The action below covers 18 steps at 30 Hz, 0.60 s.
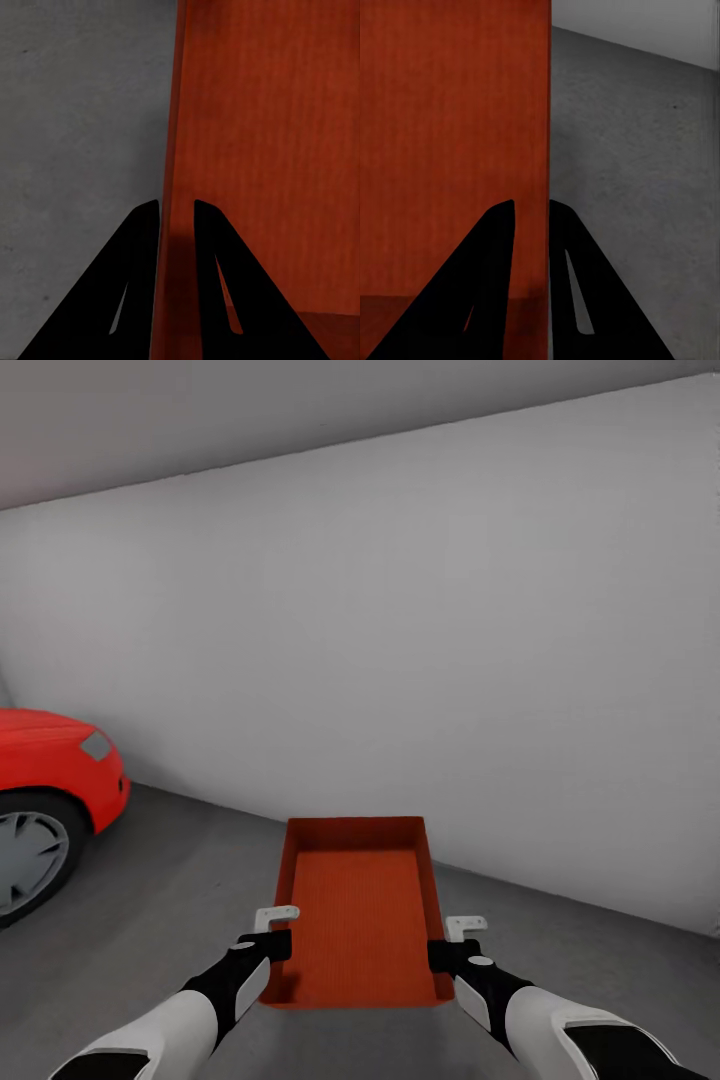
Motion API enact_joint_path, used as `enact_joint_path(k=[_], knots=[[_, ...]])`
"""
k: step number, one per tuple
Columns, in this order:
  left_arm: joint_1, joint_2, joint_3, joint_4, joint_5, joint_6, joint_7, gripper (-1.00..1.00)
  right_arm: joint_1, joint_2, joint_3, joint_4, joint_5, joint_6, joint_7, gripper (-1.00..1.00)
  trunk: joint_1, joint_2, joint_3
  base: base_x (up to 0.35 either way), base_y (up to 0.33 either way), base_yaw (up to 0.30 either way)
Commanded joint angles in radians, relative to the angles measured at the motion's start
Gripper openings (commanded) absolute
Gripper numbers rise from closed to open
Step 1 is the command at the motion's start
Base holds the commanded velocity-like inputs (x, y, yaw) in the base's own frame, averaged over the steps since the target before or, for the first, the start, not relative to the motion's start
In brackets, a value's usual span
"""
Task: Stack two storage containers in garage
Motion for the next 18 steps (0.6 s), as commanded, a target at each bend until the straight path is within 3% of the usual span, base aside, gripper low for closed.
enact_joint_path(k=[1,18], knots=[[0.0,0.054,0.043,-0.009,-0.006,0.007,0.008,-1.0,0.0,-0.004,-0.011,0.004,-0.005,-0.005,-0.005,-1.0,0.001,-0.001,0.0,0.315,0.1,-0.245],[-0.001,0.054,0.043,-0.009,-0.006,0.006,0.008,-1.0,0.0,-0.005,-0.011,0.004,-0.005,-0.005,-0.005,-1.0,0.001,-0.001,0.0,0.321,0.014,-0.245]])
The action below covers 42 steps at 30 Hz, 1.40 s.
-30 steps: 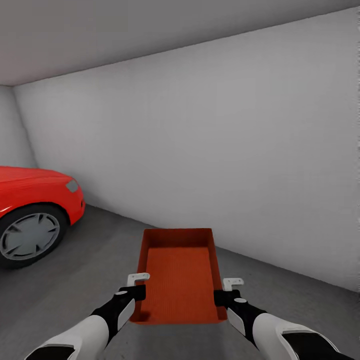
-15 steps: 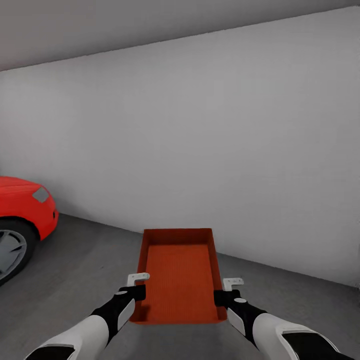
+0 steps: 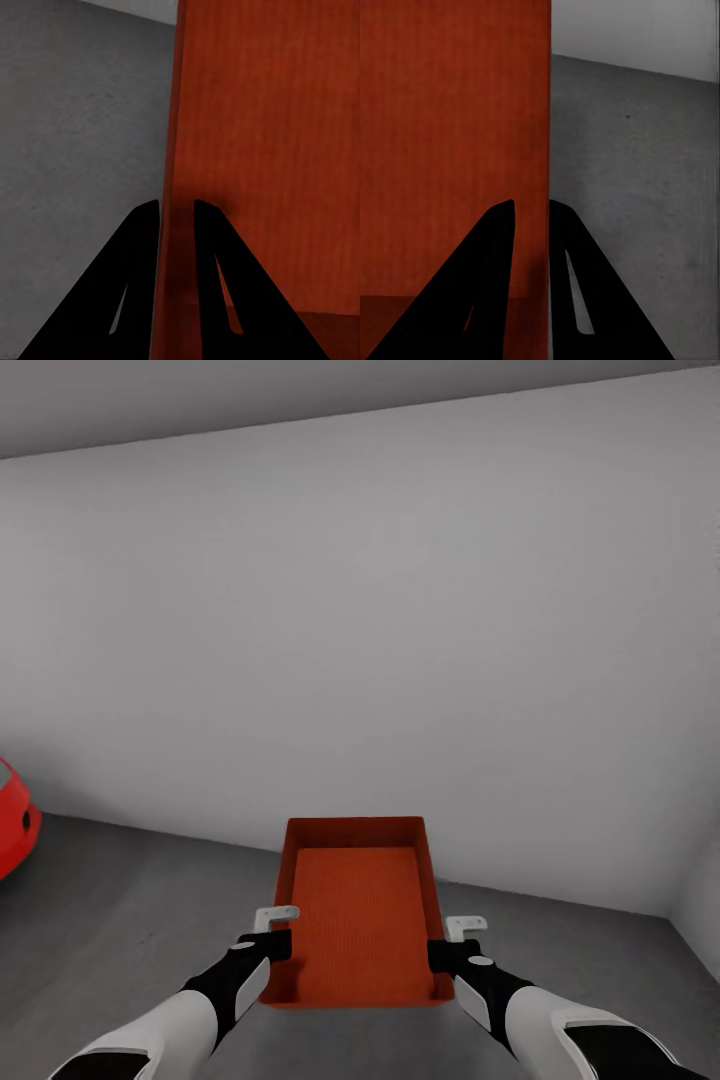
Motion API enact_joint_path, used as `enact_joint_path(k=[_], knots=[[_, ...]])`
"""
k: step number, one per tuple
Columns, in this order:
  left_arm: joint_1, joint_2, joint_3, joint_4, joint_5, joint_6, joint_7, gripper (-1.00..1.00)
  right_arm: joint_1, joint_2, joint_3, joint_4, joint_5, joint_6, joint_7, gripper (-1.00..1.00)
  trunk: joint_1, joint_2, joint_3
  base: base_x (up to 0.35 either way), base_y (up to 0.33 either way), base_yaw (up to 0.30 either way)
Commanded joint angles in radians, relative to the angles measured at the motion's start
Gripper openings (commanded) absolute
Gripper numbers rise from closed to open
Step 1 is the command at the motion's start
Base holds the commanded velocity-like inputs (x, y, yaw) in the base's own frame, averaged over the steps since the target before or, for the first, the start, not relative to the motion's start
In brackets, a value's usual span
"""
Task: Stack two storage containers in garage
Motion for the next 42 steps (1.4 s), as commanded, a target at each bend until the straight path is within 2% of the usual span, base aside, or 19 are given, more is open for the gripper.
enact_joint_path(k=[1,19,25,42], knots=[[0.0,0.054,0.043,-0.011,-0.006,0.006,0.008,-1.0,0.0,-0.005,-0.01,0.004,-0.005,-0.005,-0.005,-1.0,0.001,-0.001,0.0,0.322,0.0,-0.245],[0.0,0.055,0.043,-0.011,-0.007,0.005,0.009,-1.0,0.0,-0.005,-0.01,0.004,-0.005,-0.005,-0.005,-1.0,0.001,-0.001,0.0,0.322,0.0,-0.245],[0.0,0.054,0.043,-0.011,-0.007,0.004,0.011,-1.0,0.0,-0.005,-0.01,0.004,-0.005,-0.005,-0.005,-1.0,0.001,-0.001,0.0,0.3,0.0,-0.1],[0.0,0.051,0.042,-0.015,-0.006,0.004,0.016,-1.0,0.0,-0.005,-0.01,0.004,-0.005,-0.005,-0.005,-1.0,0.001,-0.001,0.0,0.022,0.0,-0.002]])
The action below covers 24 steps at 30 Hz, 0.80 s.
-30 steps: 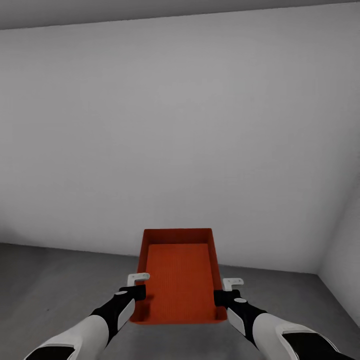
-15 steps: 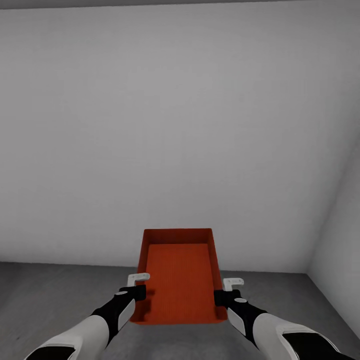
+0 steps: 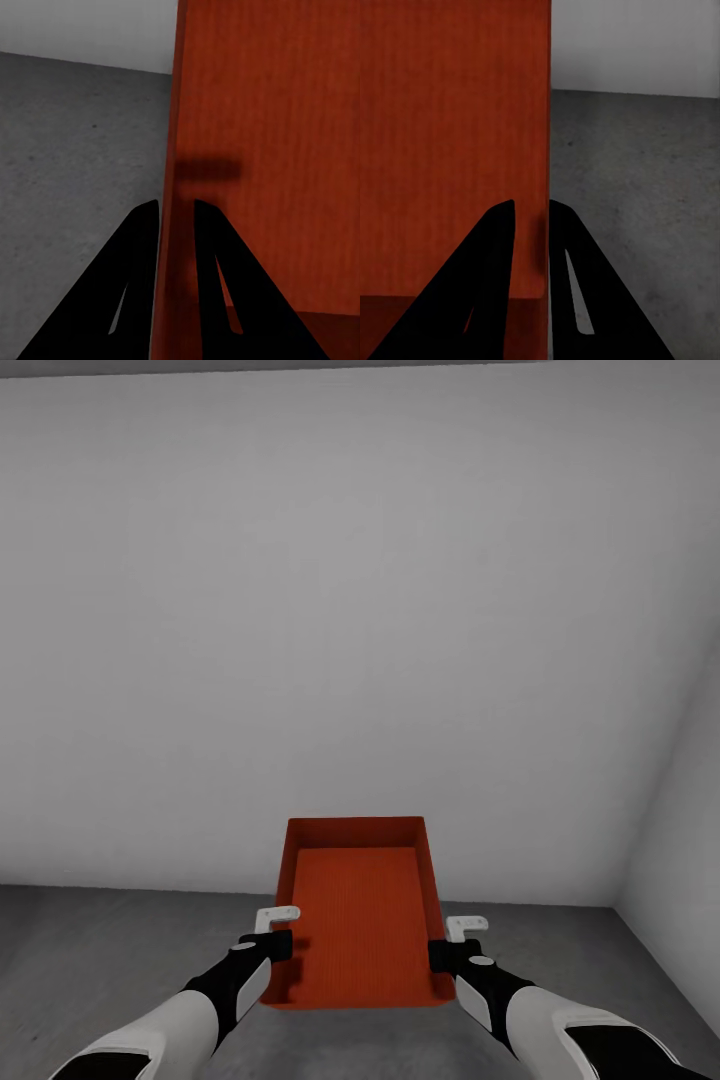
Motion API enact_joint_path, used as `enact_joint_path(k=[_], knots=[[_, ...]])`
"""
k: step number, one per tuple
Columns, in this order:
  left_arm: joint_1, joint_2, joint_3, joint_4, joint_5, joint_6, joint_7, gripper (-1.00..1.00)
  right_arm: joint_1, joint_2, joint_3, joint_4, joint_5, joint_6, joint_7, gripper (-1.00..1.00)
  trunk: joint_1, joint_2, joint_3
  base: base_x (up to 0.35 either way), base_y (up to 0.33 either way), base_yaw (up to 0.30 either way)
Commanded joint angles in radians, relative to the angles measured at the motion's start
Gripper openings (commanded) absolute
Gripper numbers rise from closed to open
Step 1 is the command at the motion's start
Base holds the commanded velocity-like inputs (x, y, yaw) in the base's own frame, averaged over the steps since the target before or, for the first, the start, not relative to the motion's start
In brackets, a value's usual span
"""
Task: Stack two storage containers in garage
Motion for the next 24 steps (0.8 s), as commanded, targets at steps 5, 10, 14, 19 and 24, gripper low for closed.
enact_joint_path(k=[5,10,14,19,24], knots=[[-0.001,0.053,0.046,-0.018,-0.012,0.007,0.011,-1.0,0.0,-0.002,-0.008,0.005,-0.01,-0.006,-0.008,-1.0,0.0,-0.001,-0.002,0.0,0.0,0.0],[-0.001,0.051,0.045,-0.018,-0.012,0.007,0.012,-1.0,0.0,-0.002,-0.008,0.005,-0.01,-0.005,-0.008,-1.0,0.0,-0.001,-0.009,0.0,0.0,0.0],[0.0,0.051,0.045,-0.018,-0.012,0.007,0.012,-1.0,0.0,-0.002,-0.008,0.004,-0.011,-0.004,-0.008,-1.0,0.0,-0.001,-0.016,0.0,0.0,0.0],[0.0,0.05,0.045,-0.018,-0.012,0.007,0.013,-1.0,0.0,-0.002,-0.008,0.003,-0.01,-0.004,-0.008,-1.0,0.0,-0.001,-0.024,0.0,0.0,0.0],[0.0,0.049,0.045,-0.018,-0.012,0.007,0.014,-1.0,0.0,-0.003,-0.008,0.003,-0.01,-0.004,-0.009,-1.0,0.0,-0.001,-0.032,0.0,0.0,0.0]])
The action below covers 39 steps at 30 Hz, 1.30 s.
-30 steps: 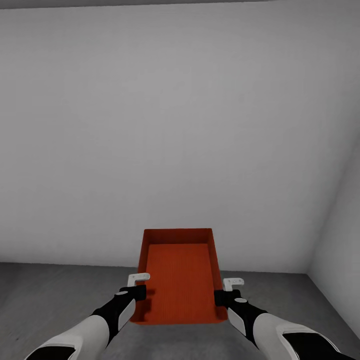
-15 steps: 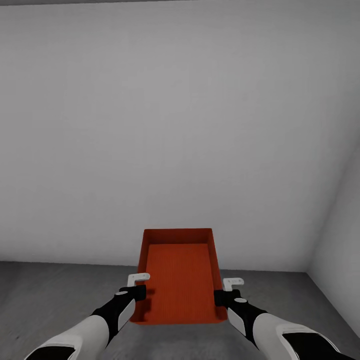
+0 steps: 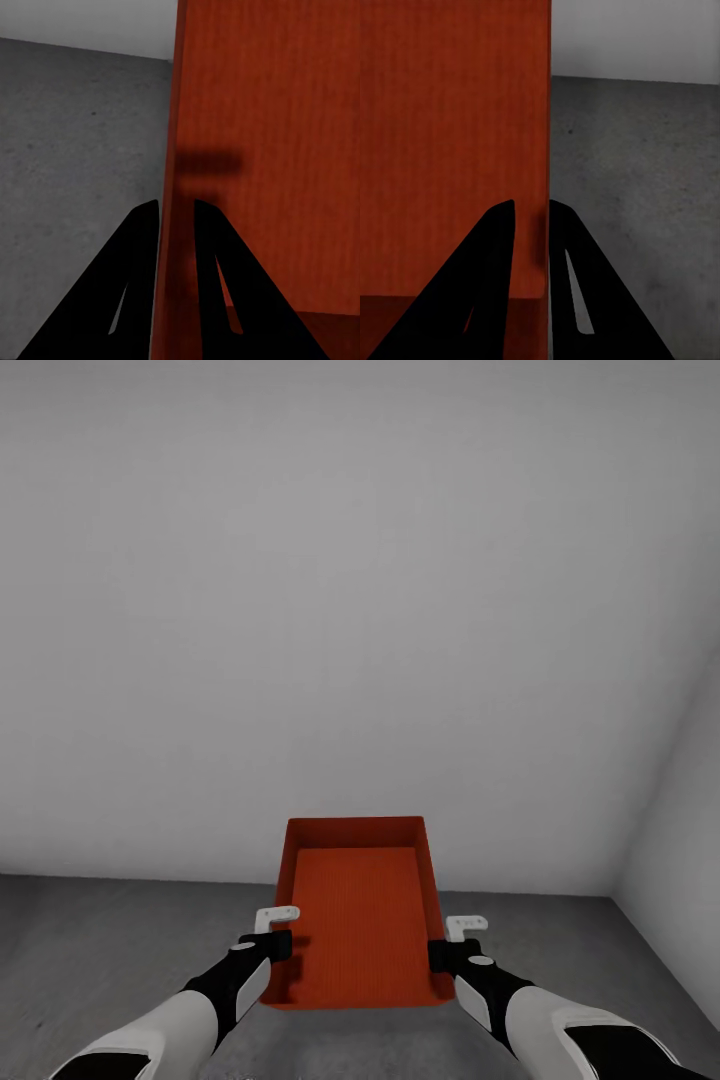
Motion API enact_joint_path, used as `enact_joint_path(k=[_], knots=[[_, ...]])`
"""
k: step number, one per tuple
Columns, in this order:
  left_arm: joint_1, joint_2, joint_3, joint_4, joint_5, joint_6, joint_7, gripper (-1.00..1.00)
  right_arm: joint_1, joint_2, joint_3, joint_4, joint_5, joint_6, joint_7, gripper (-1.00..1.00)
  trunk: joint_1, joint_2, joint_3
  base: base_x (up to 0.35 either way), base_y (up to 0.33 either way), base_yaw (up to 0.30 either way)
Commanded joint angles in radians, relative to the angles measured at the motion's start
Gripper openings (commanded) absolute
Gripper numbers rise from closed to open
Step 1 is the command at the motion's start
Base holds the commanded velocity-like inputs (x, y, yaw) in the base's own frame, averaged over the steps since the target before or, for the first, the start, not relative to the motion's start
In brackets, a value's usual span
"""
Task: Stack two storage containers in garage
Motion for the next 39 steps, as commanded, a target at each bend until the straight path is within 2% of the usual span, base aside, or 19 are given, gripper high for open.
enact_joint_path(k=[1,15,39], knots=[[0.0,0.048,0.043,-0.017,-0.011,0.006,0.016,-1.0,0.0,-0.004,-0.009,0.004,-0.009,-0.005,-0.007,-1.0,0.0,-0.001,-0.002,0.0,0.0,0.0],[-0.001,0.045,0.043,-0.016,-0.012,0.007,0.017,-1.0,0.0,-0.004,-0.009,0.004,-0.009,-0.005,-0.008,-1.0,0.0,-0.001,-0.025,0.0,0.0,0.0],[0.0,0.045,0.043,-0.016,-0.011,0.008,0.016,-1.0,0.0,-0.005,-0.009,0.004,-0.01,-0.005,-0.008,-1.0,0.092,-0.169,-0.138,0.0,0.0,0.0]])
